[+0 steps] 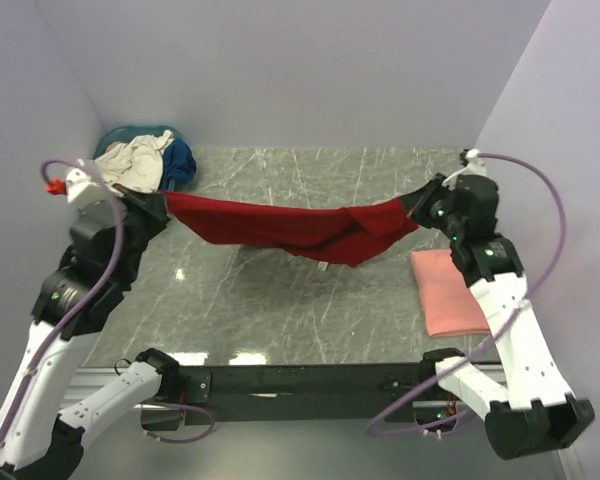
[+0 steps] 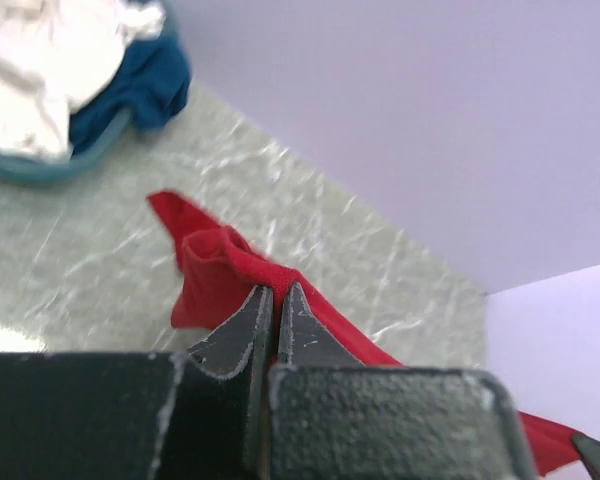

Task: Fold and stack the t-shirts
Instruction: Flatten the tshirt out

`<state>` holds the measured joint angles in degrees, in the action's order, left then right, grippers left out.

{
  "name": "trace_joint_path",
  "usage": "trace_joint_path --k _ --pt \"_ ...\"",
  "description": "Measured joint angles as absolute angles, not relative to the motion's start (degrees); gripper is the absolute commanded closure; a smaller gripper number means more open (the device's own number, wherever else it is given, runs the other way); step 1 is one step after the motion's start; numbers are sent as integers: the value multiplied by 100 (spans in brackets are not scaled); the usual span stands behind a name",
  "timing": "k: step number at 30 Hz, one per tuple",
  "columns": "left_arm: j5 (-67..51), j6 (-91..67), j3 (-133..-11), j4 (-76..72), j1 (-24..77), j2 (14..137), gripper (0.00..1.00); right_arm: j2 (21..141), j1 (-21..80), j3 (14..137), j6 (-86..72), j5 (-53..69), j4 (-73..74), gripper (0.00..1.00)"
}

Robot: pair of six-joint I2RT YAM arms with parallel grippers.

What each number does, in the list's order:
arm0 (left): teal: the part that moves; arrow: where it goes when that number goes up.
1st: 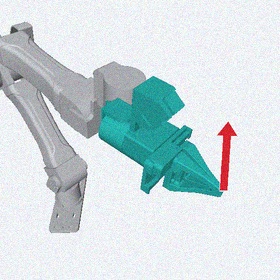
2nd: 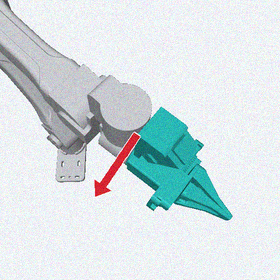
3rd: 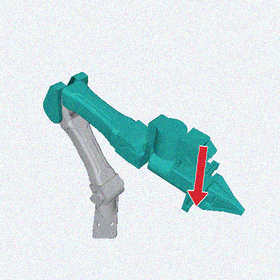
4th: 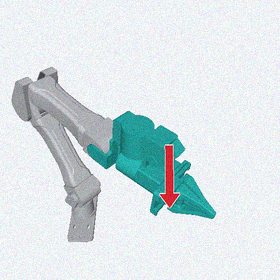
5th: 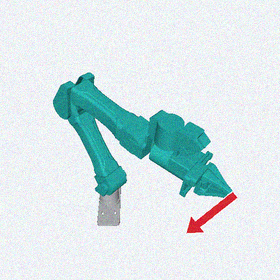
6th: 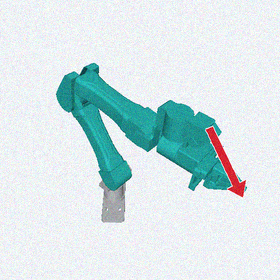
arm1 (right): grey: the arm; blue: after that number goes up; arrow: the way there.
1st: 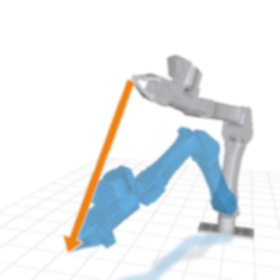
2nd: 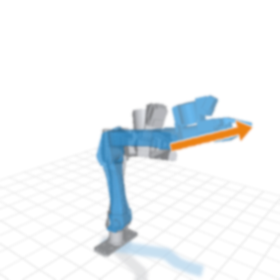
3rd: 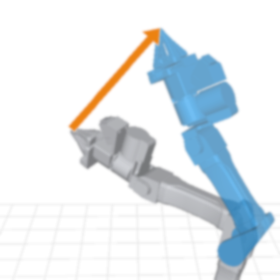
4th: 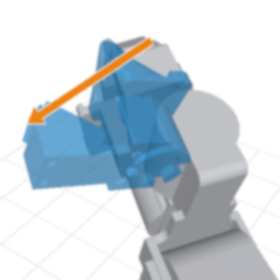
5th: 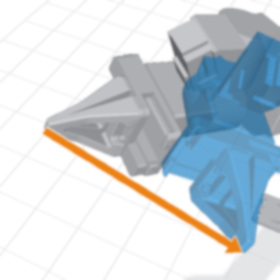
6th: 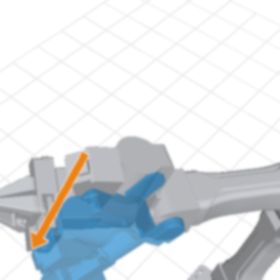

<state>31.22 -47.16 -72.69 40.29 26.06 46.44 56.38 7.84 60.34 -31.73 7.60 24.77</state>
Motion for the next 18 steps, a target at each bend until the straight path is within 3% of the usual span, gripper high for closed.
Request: trace_joint_path --k 10,18 --pt "3070 -4477 -8698 4143 2606 4368 100 4545 784 8309 -3192 694 3500 100" --pt "3192 -4071 -9325 3695 2609 4427 100 4329 786 9367 -3214 698 3448 100"
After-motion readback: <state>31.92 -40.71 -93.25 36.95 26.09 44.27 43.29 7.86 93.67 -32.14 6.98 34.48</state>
